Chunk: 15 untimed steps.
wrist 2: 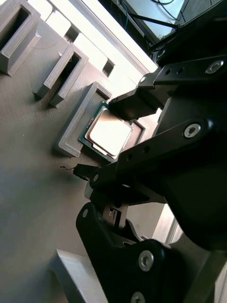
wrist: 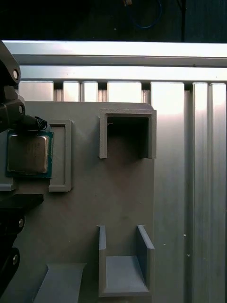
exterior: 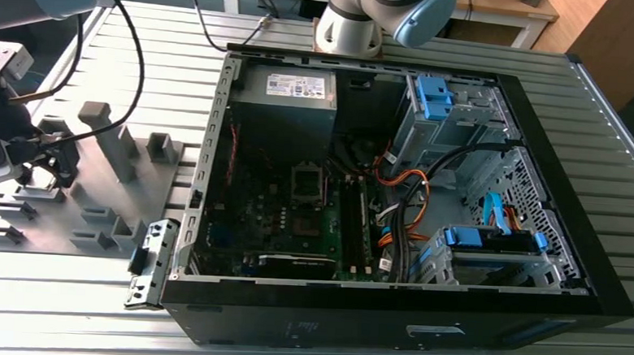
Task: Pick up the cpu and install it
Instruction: 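Pick up the cpu and move it towards the insertion slot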
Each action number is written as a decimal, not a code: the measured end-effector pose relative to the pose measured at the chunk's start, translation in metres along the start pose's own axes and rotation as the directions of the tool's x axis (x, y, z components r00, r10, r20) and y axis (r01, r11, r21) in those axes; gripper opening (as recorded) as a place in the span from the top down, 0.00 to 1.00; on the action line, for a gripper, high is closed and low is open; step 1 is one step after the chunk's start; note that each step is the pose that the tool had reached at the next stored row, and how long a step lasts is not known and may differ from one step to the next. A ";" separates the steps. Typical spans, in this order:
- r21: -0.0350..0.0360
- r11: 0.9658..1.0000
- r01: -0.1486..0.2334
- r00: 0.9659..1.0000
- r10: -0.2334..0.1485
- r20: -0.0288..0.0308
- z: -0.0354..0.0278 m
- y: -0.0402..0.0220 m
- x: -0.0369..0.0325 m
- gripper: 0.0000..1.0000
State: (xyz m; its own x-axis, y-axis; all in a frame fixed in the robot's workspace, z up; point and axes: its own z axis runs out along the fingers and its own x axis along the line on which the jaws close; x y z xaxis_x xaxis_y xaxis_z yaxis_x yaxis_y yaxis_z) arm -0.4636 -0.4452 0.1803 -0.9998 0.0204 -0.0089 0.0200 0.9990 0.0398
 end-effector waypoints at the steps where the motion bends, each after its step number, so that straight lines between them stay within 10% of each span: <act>1: 0.000 1.000 0.000 1.000 0.000 0.000 0.0000 0.0000 0.0000 0.36; 15: -0.003 0.999 0.036 0.999 -0.036 -0.002 0.0001 0.0000 0.0001 0.36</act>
State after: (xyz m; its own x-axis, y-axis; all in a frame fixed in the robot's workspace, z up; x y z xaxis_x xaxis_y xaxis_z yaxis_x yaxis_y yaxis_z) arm -0.4637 -0.4452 0.1802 -0.9998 -0.0161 -0.0088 -0.0165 0.9990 0.0425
